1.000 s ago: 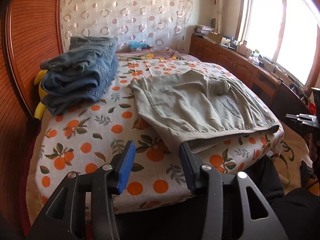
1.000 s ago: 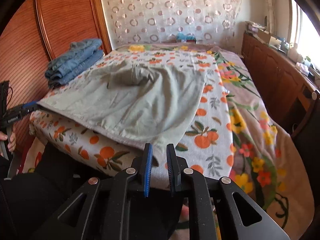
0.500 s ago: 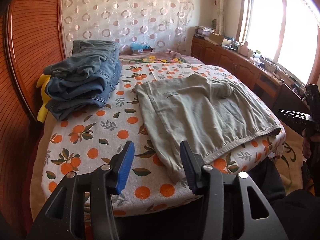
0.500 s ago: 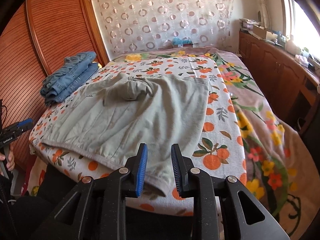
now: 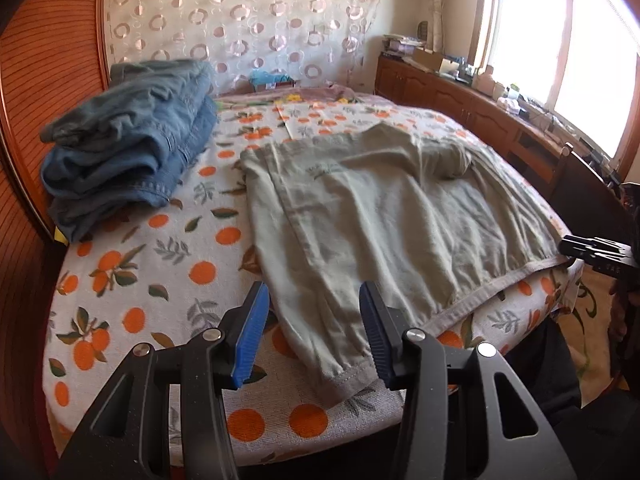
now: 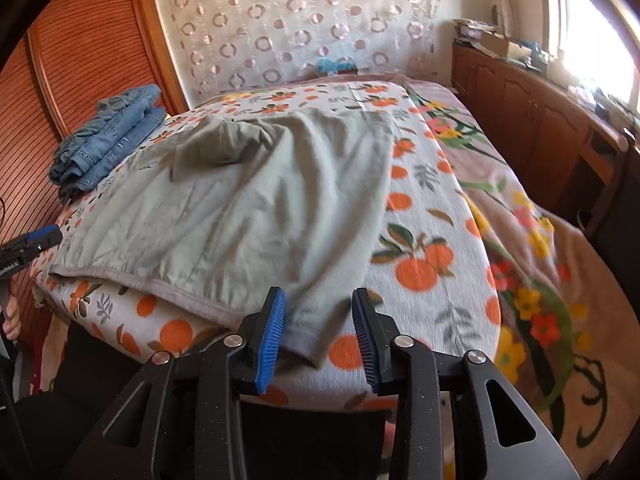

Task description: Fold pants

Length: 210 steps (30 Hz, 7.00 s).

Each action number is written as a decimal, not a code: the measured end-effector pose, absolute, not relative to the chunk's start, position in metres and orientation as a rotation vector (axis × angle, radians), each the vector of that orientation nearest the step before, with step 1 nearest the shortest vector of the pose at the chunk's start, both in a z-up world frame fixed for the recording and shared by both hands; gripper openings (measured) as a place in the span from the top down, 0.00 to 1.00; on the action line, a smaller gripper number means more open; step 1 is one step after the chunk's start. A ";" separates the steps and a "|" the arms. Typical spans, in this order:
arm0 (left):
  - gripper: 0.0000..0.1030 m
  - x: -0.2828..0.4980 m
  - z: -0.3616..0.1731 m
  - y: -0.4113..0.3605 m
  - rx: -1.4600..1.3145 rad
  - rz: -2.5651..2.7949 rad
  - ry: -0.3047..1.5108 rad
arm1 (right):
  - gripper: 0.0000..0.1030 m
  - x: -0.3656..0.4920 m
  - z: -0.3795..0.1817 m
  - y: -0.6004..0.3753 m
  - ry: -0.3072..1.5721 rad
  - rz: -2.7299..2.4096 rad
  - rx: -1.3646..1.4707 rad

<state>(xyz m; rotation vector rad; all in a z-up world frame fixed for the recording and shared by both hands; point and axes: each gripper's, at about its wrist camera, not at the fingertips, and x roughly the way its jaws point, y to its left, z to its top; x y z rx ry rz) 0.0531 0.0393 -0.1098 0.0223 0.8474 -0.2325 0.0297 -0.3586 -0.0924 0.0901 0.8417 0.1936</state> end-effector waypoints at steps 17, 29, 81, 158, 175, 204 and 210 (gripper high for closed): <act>0.41 0.055 -0.135 0.041 0.033 -0.217 0.888 | 0.62 0.023 -0.094 -0.360 0.868 0.206 0.154; 0.25 0.055 -0.134 0.037 0.037 -0.219 0.892 | 0.90 0.024 -0.090 -0.355 0.837 0.228 0.130; 0.25 0.053 -0.099 0.034 0.004 -0.247 0.815 | 0.66 0.067 -0.039 -0.253 0.802 0.461 0.031; 0.95 0.019 -0.105 0.058 -0.164 -0.278 0.813 | 0.98 0.232 0.034 -0.085 0.585 0.755 -0.218; 0.78 0.027 -0.122 0.075 -0.184 -0.211 0.862 | 0.81 0.261 0.016 -0.137 0.674 0.644 -0.167; 0.57 0.046 -0.132 0.050 -0.087 -0.205 0.888 | 0.79 0.054 -0.032 -0.250 0.698 0.567 -0.032; 0.56 0.044 -0.133 0.048 -0.059 -0.210 0.877 | 0.79 0.046 -0.037 -0.241 0.713 0.587 -0.045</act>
